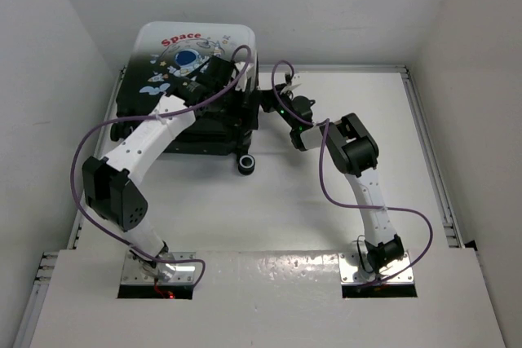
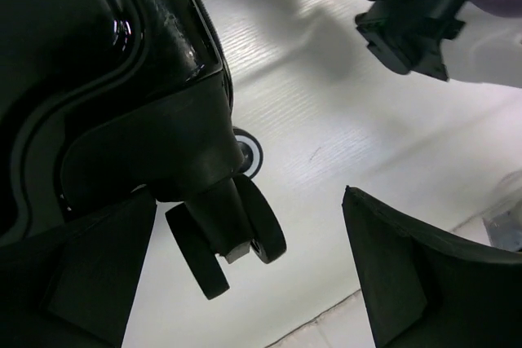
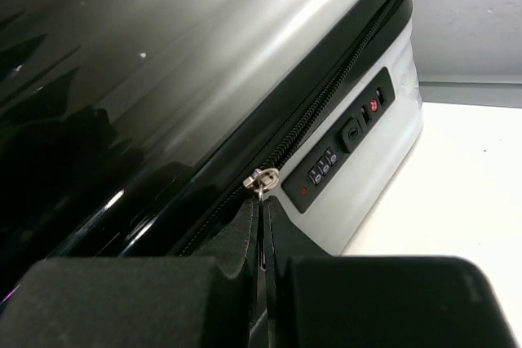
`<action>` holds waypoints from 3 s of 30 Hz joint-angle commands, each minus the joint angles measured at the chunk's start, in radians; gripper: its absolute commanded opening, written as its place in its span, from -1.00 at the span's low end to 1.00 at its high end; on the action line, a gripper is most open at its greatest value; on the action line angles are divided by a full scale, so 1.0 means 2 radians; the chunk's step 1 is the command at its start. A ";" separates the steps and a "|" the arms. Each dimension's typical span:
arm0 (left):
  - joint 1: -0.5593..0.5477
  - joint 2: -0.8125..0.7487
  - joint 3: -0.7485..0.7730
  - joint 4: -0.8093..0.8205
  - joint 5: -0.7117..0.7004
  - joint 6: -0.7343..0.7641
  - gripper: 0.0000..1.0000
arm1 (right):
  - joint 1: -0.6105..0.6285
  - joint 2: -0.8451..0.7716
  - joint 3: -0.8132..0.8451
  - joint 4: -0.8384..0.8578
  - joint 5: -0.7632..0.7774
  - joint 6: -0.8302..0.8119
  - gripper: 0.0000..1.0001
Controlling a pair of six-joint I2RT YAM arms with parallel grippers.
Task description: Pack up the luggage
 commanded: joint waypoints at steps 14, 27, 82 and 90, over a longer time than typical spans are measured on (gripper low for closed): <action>-0.001 0.124 0.027 0.011 -0.166 -0.046 0.30 | 0.041 -0.038 0.002 0.088 -0.101 0.013 -1.00; -0.025 0.131 0.034 0.016 -0.070 0.055 -1.00 | 0.029 -0.047 -0.005 0.091 -0.106 -0.009 -1.00; 0.196 -0.120 -0.308 -0.054 -0.011 0.742 -1.00 | -0.138 -0.211 -0.277 0.017 -0.129 -0.296 -1.00; 0.277 0.031 -0.210 0.038 -0.047 0.768 -1.00 | -0.176 -0.146 -0.183 -0.004 -0.188 -0.328 -1.00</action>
